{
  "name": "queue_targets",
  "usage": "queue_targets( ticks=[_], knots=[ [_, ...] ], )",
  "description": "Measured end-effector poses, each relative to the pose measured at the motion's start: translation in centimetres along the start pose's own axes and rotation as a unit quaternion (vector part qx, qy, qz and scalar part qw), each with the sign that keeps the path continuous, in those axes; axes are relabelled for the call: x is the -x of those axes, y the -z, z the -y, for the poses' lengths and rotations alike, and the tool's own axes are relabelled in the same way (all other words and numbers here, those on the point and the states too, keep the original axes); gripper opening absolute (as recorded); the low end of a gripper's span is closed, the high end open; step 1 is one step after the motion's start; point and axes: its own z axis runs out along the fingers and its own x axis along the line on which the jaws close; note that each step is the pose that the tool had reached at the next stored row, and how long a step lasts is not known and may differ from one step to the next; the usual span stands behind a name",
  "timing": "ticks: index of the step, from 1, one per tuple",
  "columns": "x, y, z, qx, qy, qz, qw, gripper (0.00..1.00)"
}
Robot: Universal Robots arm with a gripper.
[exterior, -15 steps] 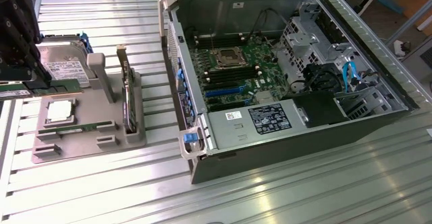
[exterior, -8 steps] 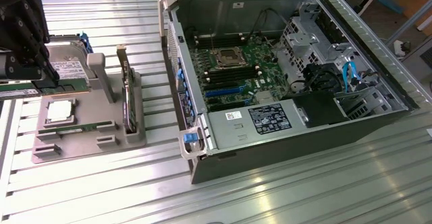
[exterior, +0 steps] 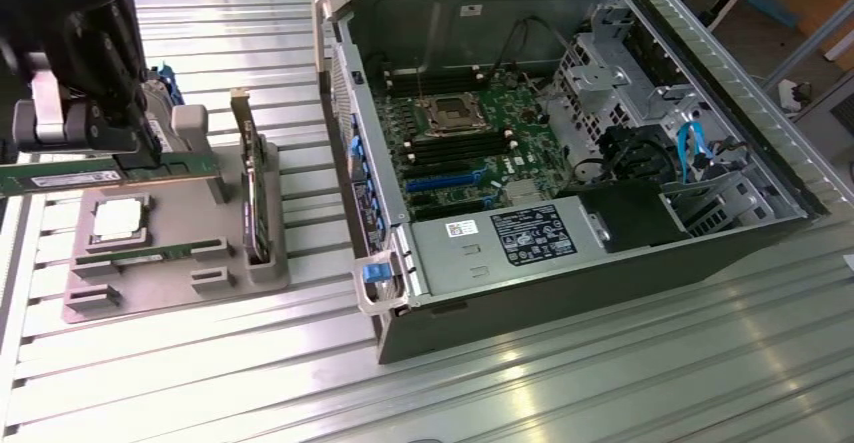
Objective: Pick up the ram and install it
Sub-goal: 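Pick up the ram and move it above insertion slot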
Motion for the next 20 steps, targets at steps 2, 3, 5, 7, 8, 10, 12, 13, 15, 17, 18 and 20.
queue_targets(
  ticks=[2,3,5,7,8,10,12,13,15,17,18,20],
  knots=[
    [0.0,0.0,0.5,0.0,0.0,0.0,1.0,0.12],
    [0.0,0.01,0.7,0.0,0.0,0.0,1.0,0.12],
    [0.1,0.01,1.17,0.0,0.0,0.0,1.0,0.12],
    [0.1,0.03,1.58,0.0,0.0,0.0,1.0,0.12],
    [0.1,0.04,1.8,0.0,0.0,0.0,1.0,0.12],
    [0.1,0.04,2.19,0.0,0.0,0.0,1.0,0.12],
    [0.1,0.04,2.6,0.0,0.0,0.0,1.0,0.12],
    [0.2,0.05,2.86,0.0,0.0,0.0,1.0,0.12],
    [0.2,0.06,3.55,0.0,0.0,0.0,1.0,0.12],
    [0.2,0.07,4.17,0.0,0.0,0.0,1.0,0.12],
    [0.2,0.07,4.45,0.0,0.0,0.0,1.0,0.12],
    [0.3,0.08,4.86,0.0,0.0,0.0,1.0,0.12]
  ],
)
